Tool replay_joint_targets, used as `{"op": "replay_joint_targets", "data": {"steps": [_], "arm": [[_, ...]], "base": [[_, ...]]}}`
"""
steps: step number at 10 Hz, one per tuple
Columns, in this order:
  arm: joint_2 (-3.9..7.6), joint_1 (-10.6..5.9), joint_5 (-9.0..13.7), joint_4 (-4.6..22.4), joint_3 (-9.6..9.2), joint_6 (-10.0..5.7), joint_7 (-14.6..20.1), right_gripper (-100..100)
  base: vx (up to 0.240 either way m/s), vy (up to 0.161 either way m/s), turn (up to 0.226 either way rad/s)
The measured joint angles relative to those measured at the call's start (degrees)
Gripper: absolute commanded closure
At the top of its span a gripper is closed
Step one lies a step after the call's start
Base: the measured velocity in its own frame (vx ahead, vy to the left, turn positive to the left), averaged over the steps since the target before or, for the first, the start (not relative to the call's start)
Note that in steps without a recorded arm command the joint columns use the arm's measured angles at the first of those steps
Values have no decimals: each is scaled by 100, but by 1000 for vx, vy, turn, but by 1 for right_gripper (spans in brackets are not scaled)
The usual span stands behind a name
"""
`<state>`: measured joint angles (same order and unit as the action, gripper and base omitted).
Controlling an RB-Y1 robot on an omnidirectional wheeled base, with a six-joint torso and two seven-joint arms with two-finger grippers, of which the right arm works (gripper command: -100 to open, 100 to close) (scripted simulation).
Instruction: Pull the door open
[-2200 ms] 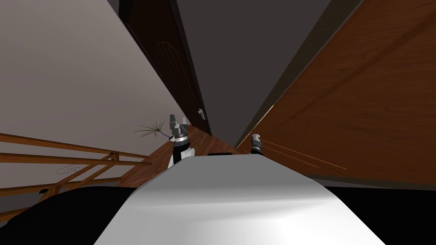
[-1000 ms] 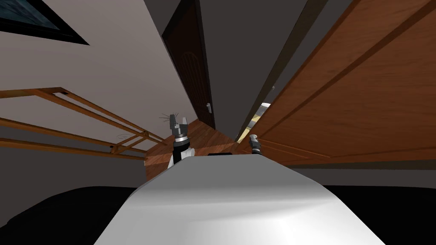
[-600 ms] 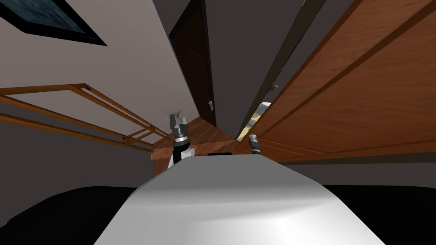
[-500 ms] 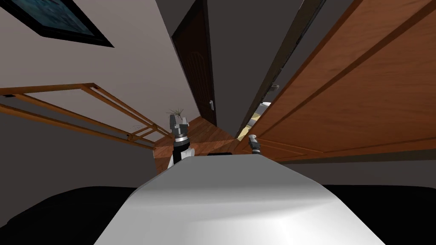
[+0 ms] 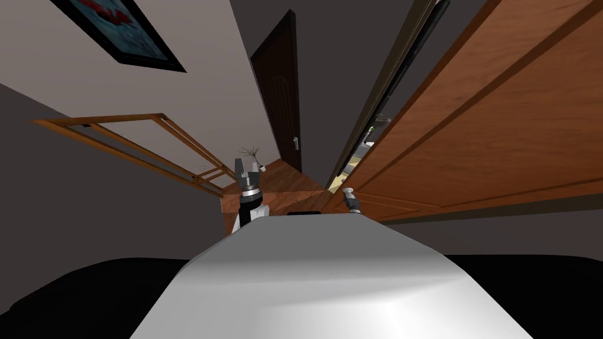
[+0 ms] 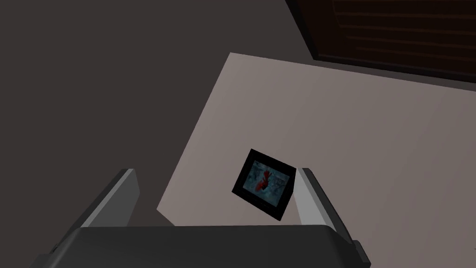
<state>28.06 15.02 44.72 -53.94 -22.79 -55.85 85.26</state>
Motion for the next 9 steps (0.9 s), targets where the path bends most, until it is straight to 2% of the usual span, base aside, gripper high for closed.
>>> {"op": "replay_joint_targets", "data": {"steps": [4, 6, 7, 9], "arm": [[236, 111, -137, 48, -273, -286, 291, 100], [342, 193, -195, 26, -402, -379, 404, 100], [386, 211, -222, 35, -457, -431, 463, 100], [414, 231, -238, 71, -497, -463, 506, 100]], "base": [[-243, -22, 122], [-211, -26, 89], [-101, -13, 16], [-172, -21, 139]]}}
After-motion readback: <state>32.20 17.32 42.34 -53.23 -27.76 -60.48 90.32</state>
